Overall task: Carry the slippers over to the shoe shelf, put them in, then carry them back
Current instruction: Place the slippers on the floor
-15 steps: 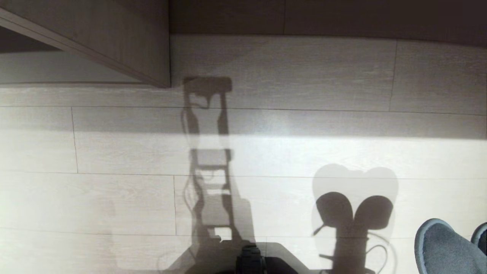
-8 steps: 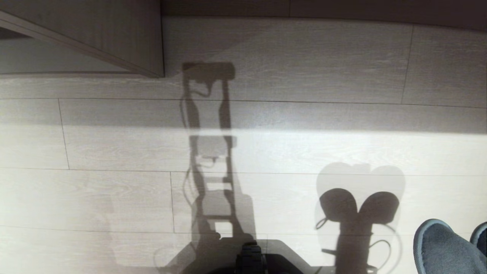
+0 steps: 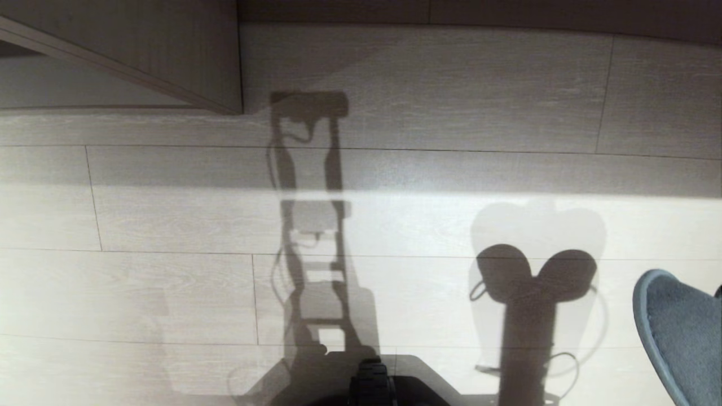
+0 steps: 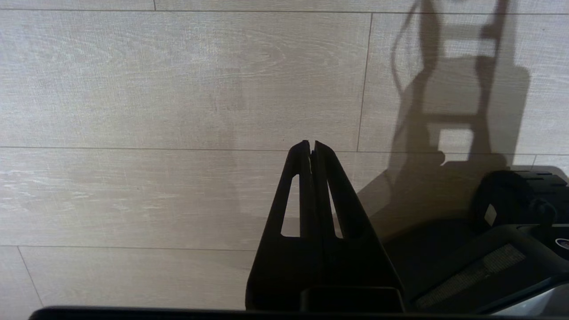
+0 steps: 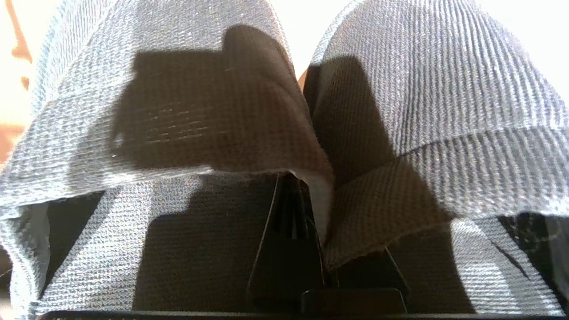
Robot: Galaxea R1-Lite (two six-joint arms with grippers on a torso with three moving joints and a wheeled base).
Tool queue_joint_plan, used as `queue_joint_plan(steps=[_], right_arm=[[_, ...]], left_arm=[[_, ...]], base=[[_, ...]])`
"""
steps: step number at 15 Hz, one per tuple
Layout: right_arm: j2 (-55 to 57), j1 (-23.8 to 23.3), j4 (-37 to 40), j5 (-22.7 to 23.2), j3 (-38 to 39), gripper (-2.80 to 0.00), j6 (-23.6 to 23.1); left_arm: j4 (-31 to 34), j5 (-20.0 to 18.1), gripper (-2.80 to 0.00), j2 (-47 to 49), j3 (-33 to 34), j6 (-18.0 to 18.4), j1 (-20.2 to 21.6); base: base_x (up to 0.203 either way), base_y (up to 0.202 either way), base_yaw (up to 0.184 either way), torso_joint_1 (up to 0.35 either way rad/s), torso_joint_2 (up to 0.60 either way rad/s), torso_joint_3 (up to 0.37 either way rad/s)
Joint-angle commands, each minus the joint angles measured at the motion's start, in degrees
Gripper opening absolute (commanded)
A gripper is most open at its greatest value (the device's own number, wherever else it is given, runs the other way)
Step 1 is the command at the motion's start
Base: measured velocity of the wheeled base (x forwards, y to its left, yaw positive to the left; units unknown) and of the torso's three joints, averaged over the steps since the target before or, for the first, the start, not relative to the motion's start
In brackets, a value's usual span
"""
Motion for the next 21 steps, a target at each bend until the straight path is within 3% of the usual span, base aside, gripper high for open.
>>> queue_joint_plan(steps=[1,5,9,16,21], right_arm=[[18.48,0.03,-7.32,0.0,-4.38,-2.8,-0.09],[43.18,-0.08,-25.91,0.23,-17.62,-2.8,-1.0],[58.43,-0.15,-46.36,0.29,-25.87,-2.8,-2.19],[81.29,-0.17,-77.14,-1.16,-24.09,-2.8,-1.72],[88.05,-0.17,-82.89,-1.09,-24.14,-2.8,1.65]], left_arm=[[-0.01,0.01,-2.8,-0.06,0.06,0.0,0.03],[-0.01,0.01,-2.8,-0.11,0.0,0.0,0.09],[-0.01,0.01,-2.8,-0.11,0.06,0.0,0.09],[-0.01,0.01,-2.8,-0.11,0.0,0.08,0.09],[-0.01,0.01,-2.8,-0.11,0.08,0.08,0.03]], base=[[0.0,0.0,0.0,0.0,0.0,0.0],[0.0,0.0,0.0,0.0,0.0,0.0],[0.0,0.0,0.0,0.0,0.0,0.0],[0.0,0.0,0.0,0.0,0.0,0.0],[0.0,0.0,0.0,0.0,0.0,0.0]])
